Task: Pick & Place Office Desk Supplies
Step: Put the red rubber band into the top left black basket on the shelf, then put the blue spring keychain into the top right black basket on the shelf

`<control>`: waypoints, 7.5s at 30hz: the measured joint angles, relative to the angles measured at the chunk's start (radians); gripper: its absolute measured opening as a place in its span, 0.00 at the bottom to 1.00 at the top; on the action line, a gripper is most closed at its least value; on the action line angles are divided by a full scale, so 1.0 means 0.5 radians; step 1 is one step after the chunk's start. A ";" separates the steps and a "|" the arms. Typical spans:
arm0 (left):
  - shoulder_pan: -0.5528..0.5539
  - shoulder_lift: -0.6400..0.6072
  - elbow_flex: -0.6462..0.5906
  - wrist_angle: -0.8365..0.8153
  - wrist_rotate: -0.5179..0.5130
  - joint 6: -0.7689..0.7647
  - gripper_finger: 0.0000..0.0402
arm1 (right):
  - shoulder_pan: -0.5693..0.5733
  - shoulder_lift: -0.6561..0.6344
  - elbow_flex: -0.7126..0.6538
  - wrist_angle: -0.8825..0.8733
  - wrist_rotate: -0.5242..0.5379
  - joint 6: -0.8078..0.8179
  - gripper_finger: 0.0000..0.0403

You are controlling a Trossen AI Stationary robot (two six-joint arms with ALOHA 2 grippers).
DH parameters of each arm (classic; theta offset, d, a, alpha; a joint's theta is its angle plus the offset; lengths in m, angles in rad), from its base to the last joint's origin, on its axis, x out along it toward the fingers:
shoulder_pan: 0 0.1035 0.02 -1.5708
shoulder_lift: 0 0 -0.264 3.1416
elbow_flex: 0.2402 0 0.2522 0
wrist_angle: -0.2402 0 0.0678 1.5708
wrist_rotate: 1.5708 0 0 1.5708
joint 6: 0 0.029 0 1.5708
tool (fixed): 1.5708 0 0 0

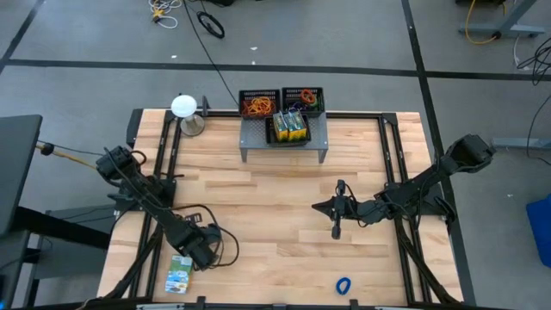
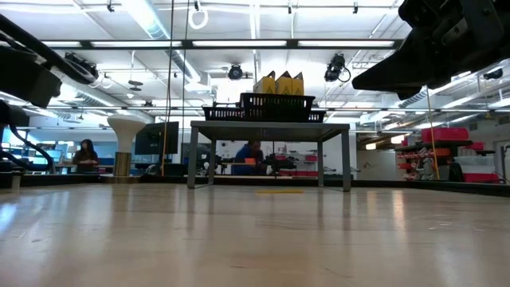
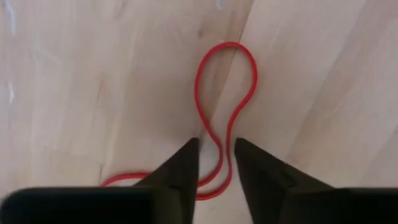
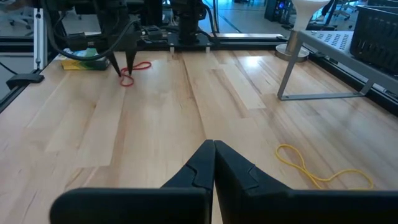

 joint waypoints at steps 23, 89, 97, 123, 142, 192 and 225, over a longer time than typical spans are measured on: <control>0.426 -0.455 0.446 -0.620 -0.676 0.546 0.01 | 0.001 0.000 -0.001 0.000 0.001 0.000 0.03; 2.709 -0.199 0.992 0.888 -0.030 2.610 0.06 | 0.000 0.000 -0.001 0.029 0.001 -0.035 0.03; 2.724 -0.203 0.992 0.823 -0.064 2.595 0.28 | 0.001 0.000 -0.001 0.028 0.001 -0.035 0.03; 2.893 -0.292 1.299 0.064 0.201 2.636 0.54 | 0.001 0.000 -0.001 0.036 0.001 -0.035 0.03; 2.012 -1.207 -0.693 2.239 0.181 2.219 0.05 | -0.002 0.001 -0.001 0.051 -0.041 0.112 0.03; 1.644 -1.135 -1.188 2.995 -0.327 2.174 0.04 | 0.658 1.182 1.565 -2.394 -1.392 0.796 0.31; 1.644 -1.135 -1.188 2.996 -0.327 2.174 0.04 | 0.090 0.483 1.564 -2.488 -0.696 0.854 0.02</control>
